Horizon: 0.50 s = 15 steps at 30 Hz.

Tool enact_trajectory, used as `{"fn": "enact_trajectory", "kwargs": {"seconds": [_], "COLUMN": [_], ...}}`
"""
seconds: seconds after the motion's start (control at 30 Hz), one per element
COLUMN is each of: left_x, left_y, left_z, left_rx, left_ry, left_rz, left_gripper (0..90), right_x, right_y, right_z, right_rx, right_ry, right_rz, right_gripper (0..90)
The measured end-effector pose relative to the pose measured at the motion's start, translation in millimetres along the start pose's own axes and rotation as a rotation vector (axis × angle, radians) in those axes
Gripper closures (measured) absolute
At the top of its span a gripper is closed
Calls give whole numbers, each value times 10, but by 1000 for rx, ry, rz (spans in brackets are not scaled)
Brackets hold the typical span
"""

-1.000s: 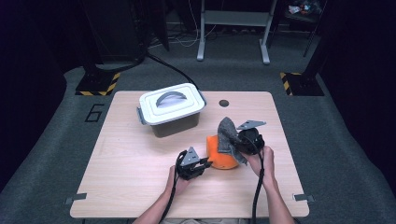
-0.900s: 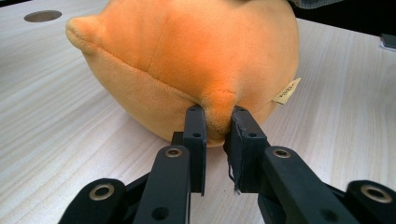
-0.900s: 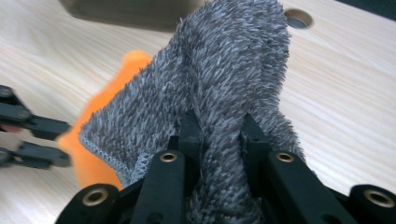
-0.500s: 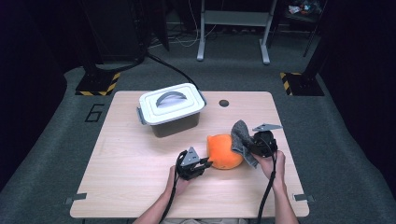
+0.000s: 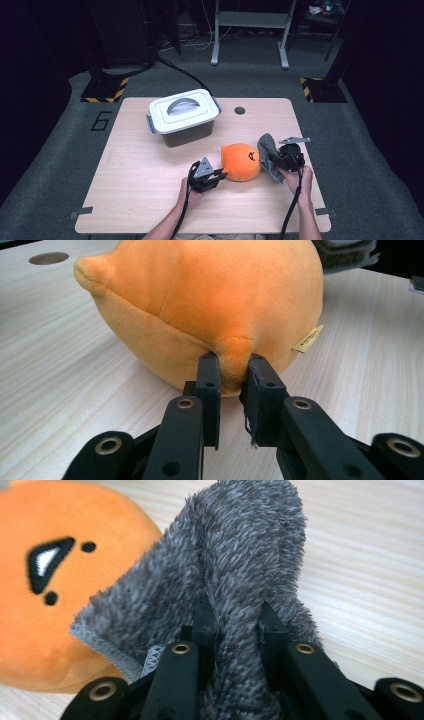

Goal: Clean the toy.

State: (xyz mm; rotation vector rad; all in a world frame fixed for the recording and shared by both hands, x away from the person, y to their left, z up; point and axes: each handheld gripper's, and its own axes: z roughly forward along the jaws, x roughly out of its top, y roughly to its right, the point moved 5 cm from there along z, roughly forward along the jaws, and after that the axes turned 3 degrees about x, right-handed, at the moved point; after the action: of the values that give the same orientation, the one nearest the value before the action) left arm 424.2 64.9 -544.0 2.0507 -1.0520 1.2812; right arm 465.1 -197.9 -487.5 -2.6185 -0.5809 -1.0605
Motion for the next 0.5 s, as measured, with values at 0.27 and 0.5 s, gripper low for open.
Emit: {"fn": "enact_trajectory", "kwargs": {"seconds": [0.27,0.5], "left_x": [5,8], "left_y": [-13,-15], "left_z": [-9,-11], "left_rx": [4,18], "left_ry": [-1,1], "left_rz": [5,6], "left_gripper": [765,741], "right_x": [157,180], "right_y": [-397,-581], "right_z": [-294,-135], "right_rx": [79,125], "right_ry": [83,56], "right_rz": [-97,-128], "right_gripper": [757,758]}}
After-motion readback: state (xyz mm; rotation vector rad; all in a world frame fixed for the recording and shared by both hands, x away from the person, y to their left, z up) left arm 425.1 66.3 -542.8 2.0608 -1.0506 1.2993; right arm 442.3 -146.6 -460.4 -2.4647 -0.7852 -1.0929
